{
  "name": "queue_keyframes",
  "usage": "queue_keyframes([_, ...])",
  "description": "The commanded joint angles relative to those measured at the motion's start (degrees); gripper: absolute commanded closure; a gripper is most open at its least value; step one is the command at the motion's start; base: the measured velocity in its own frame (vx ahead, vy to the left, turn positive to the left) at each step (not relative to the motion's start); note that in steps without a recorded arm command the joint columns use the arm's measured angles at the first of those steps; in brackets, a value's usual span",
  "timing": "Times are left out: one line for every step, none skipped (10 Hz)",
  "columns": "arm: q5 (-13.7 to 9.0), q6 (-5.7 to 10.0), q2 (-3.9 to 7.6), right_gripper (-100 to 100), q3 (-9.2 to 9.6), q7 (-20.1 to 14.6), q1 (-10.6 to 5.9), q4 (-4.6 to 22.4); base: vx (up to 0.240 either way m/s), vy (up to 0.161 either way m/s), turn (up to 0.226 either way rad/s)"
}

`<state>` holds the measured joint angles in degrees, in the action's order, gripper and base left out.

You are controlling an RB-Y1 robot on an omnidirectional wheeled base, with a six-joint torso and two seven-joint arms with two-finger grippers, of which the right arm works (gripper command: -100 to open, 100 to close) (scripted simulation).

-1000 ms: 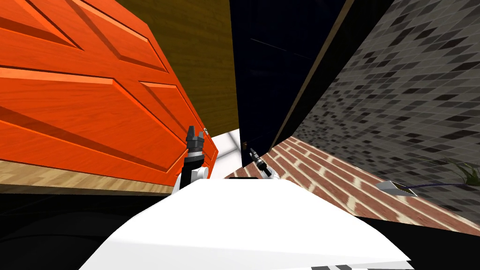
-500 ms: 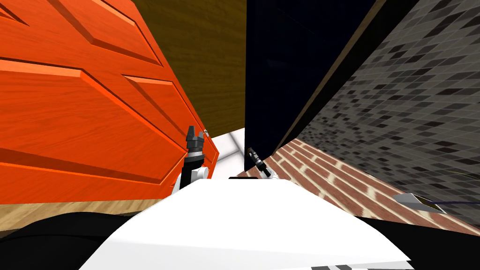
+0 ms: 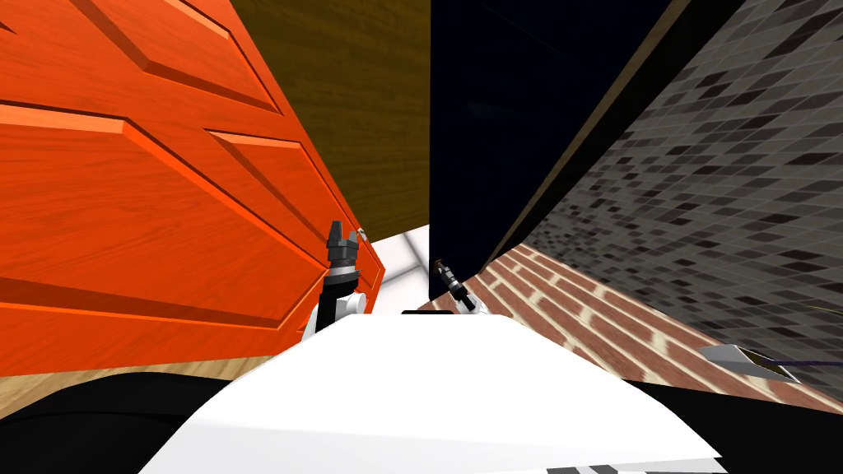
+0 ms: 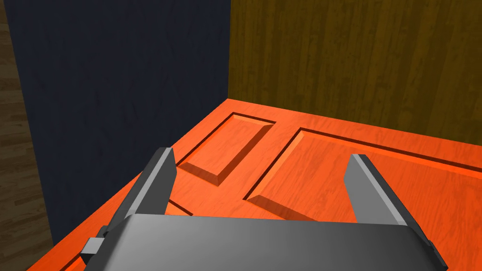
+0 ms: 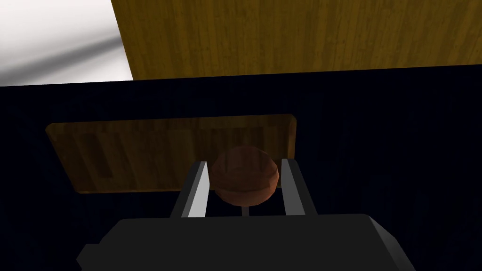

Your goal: Push the door open

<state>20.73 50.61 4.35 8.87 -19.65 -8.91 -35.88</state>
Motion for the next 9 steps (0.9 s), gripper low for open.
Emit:
queue_keyframes([-0.01,0.08,0.01,100,0.00,-0.02,0.08,0.01,-0.009,-0.004,-0.005])
queue_keyframes([-0.01,0.08,0.01,100,0.00,-0.02,0.08,0.01,-0.006,-0.002,-0.004])
queue_keyframes([-0.01,0.08,0.01,100,0.00,-0.02,0.08,0.01,0.000,0.000,0.000])
queue_keyframes([-0.51,-0.27,0.26,100,-0.69,0.77,0.06,0.16,0.108,0.043,-0.042])
queue_keyframes([-0.80,-0.40,0.34,100,-1.07,1.19,0.02,0.19,0.163,0.072,-0.045])
queue_keyframes([-1.13,-0.53,0.41,100,-1.50,1.66,-0.03,0.23,0.173,0.093,-0.023])
queue_keyframes([-1.52,-0.70,0.47,100,-2.03,2.25,-0.09,0.27,0.179,0.101,-0.035])
queue_keyframes([-1.52,-0.70,0.47,100,-2.03,2.25,-0.09,0.27,0.113,0.080,-0.002])
queue_keyframes([-2.17,-0.97,0.51,100,-2.89,3.19,-0.20,0.35,0.139,0.083,-0.049])
